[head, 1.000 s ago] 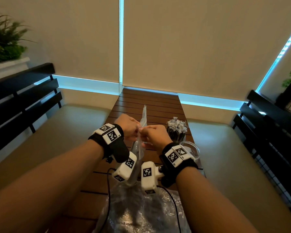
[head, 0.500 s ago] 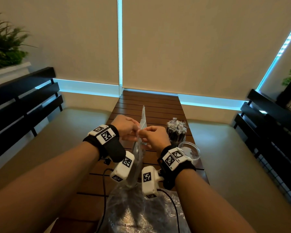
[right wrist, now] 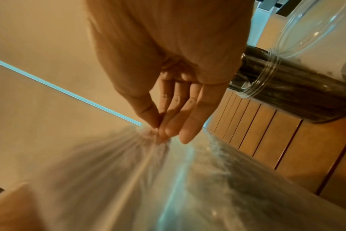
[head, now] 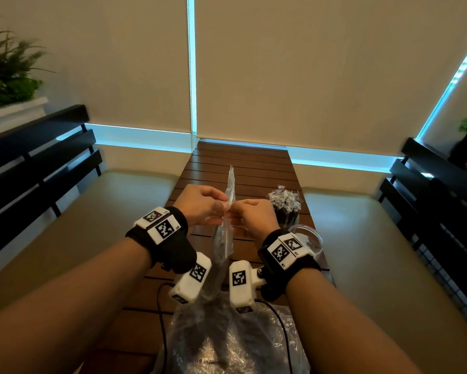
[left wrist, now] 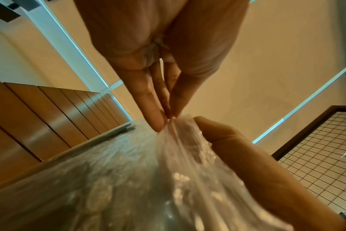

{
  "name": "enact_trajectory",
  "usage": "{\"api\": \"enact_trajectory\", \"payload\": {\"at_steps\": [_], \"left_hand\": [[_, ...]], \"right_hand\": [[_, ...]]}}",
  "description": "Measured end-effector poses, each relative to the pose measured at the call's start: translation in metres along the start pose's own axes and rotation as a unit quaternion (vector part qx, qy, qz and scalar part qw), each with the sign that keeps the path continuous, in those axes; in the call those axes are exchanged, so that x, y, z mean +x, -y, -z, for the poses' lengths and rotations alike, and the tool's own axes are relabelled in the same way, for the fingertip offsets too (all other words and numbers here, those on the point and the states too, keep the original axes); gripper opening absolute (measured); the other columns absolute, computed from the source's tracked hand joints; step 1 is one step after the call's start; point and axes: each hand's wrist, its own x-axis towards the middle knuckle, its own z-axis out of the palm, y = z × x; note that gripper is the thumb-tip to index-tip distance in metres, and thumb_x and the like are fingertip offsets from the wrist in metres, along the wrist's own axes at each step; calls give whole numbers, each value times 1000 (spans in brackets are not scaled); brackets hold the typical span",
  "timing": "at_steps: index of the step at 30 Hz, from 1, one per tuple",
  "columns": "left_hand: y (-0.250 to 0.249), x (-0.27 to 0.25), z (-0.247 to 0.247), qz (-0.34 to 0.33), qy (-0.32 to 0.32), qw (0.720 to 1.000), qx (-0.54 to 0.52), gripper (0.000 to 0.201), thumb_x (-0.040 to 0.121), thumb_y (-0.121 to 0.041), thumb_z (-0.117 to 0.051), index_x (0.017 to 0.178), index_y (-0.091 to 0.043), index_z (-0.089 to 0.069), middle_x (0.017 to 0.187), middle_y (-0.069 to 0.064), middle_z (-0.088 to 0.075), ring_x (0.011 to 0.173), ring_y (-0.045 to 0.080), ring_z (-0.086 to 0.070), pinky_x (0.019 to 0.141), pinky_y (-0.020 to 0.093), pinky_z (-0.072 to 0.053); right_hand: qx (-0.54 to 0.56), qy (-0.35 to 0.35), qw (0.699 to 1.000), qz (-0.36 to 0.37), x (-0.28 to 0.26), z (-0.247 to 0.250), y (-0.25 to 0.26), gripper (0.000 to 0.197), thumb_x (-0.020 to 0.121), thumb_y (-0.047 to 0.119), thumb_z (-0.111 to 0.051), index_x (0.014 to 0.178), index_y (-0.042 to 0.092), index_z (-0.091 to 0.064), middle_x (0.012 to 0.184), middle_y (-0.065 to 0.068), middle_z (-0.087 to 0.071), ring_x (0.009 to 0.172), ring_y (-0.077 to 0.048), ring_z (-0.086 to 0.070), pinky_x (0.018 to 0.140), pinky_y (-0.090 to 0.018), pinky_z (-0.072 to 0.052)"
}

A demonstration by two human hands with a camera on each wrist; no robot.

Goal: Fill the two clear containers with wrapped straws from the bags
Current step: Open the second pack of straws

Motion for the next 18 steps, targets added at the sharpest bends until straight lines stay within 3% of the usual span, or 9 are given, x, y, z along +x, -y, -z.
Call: {"api": "enact_trajectory", "payload": {"at_steps": [4,7,10,12,15,18], "left_hand": [[3,0,1,-7,38,999,-10,28,81,-4,-74,108,-5,-66,105,12,-71,94,23,-72,76,34,-60],[5,0,2,-18,55,998,6,29,78,-4,-76,106,-7,-68,102,8,-73,92,19,-72,75,32,-60],[7,5,5,-15,30,999,-2,20,83,2,-70,102,-2,-69,99,15,-73,90,24,-73,75,33,-60],[8,7,8,0,30,999,-22,16,86,0,-67,102,-2,-70,98,16,-74,91,26,-73,78,36,-60],[10,8,9,20,46,997,-53,17,86,1,-67,103,-1,-68,94,14,-75,87,25,-74,72,33,-60],[12,9,6,30,48,996,-74,21,81,6,-69,102,2,-66,89,13,-74,85,24,-74,69,31,-60]], "right_hand": [[28,7,999,15,4,0,-5,4,86,8,-67,86,6,-70,75,-7,-70,68,-18,-67,59,-29,-55],[56,11,998,29,7,-3,-8,13,87,14,-72,95,4,-67,84,-9,-71,73,-19,-71,61,-32,-57],[52,13,998,39,10,-5,-10,9,87,13,-72,92,8,-67,89,-11,-72,76,-21,-72,67,-36,-59],[53,11,998,37,12,-8,-12,13,88,19,-72,94,9,-67,96,-13,-74,83,-27,-73,72,-41,-60],[33,3,999,33,13,-13,-14,21,83,30,-76,94,13,-71,93,-12,-75,87,-30,-73,80,-50,-59],[40,-8,999,26,14,-16,-12,10,84,20,-74,88,11,-75,90,-14,-75,87,-34,-73,77,-51,-60]]}}
